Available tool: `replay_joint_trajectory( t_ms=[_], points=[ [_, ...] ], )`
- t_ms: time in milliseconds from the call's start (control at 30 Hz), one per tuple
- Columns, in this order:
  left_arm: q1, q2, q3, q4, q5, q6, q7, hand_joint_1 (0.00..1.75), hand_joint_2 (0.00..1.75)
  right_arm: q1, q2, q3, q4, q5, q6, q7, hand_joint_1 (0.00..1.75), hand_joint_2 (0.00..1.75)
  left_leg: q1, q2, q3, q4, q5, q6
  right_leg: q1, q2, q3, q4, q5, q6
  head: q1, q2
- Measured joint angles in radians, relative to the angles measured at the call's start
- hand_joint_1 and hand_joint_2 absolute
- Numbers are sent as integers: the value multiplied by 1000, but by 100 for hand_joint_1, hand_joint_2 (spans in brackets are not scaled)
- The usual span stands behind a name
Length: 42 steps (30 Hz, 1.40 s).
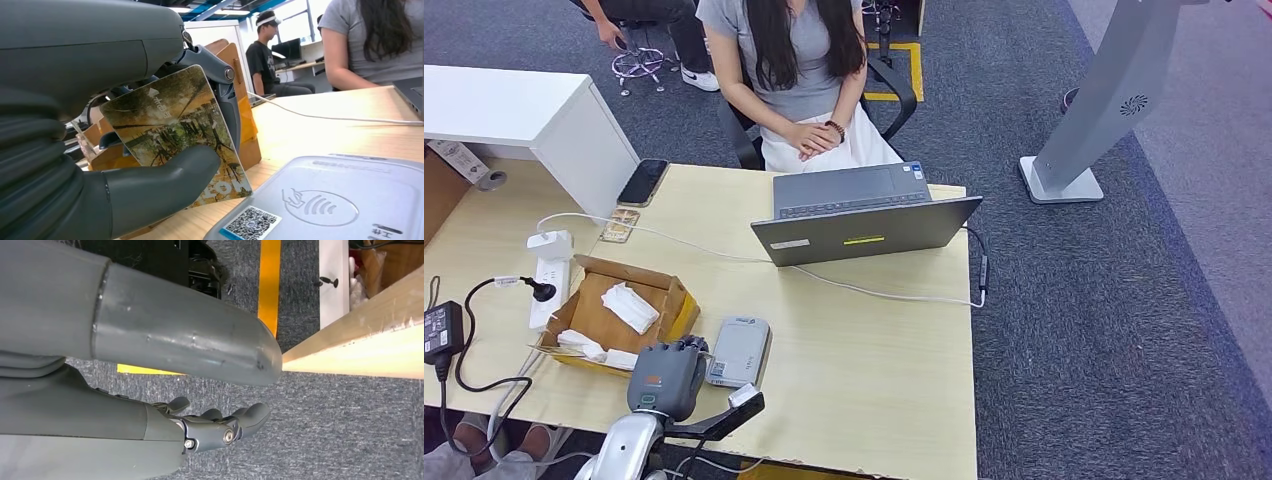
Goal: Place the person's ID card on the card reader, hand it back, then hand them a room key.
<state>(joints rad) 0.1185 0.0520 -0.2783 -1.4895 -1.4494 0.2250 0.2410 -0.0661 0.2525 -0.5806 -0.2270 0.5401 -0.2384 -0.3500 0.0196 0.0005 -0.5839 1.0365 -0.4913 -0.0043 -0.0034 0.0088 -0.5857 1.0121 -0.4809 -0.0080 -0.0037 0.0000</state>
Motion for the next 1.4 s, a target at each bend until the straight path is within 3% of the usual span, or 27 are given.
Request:
replay_joint_trajectory(
  t_ms=[500, 900, 1400],
  points=[
    [-32, -24, 16, 35, -1, 3, -38, 175, 175, 1, 0, 0, 1, 17, 11, 1, 0, 0, 0, 0, 0, 0, 0, 0, 0, 0, 0, 0, 0, 0, 0, 0],
    [-65, -49, 17, 51, -13, 71, -104, 175, 175, 0, 0, 0, 2, 46, 13, 12, 0, 0, 0, 0, 0, 0, 0, 0, 0, 0, 0, 0, 0, 0, 0, 0],
    [-178, -66, 17, 87, -1, 51, -117, 175, 175, -4, 5, 0, 4, 59, 26, 18, 0, 0, 0, -1, 0, 0, 0, 0, 0, 0, 0, 0, 1, 0, 0, 0]
  ],
)
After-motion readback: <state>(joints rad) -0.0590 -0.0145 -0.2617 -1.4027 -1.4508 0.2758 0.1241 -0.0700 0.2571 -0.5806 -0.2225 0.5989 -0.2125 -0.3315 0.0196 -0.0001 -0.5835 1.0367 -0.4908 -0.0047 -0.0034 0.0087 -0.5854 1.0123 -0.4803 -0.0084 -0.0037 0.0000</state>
